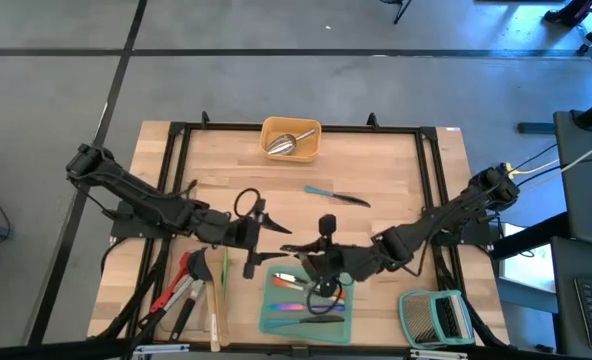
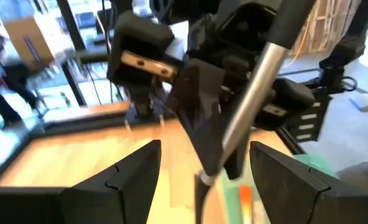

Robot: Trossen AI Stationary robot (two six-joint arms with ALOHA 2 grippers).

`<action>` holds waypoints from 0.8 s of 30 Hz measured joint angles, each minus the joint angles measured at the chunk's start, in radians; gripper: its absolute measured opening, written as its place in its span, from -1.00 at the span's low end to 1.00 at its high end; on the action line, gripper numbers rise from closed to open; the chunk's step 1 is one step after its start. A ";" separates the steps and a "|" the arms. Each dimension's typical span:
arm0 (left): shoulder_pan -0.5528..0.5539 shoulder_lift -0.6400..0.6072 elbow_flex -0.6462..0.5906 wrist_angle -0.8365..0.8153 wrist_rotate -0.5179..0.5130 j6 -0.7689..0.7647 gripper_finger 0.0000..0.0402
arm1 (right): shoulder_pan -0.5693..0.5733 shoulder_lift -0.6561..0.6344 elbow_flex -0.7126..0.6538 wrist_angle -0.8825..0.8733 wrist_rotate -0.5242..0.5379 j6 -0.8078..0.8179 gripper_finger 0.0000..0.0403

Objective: Pick & Place Kitchen Items
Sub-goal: Put the slotted spatula into the transparent bin

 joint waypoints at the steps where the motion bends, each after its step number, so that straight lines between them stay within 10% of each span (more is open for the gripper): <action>1: 0.000 0.015 0.000 0.029 -0.003 0.028 0.19 | 0.005 0.000 0.000 -0.001 0.007 -0.007 -0.72; 15: 0.006 0.203 0.000 0.384 0.043 0.114 0.19 | 0.011 0.002 0.000 -0.073 0.063 0.011 -0.73; 24: -0.048 0.172 0.000 0.366 -0.193 -0.152 0.19 | 0.014 0.003 0.000 -0.091 0.162 0.004 -0.73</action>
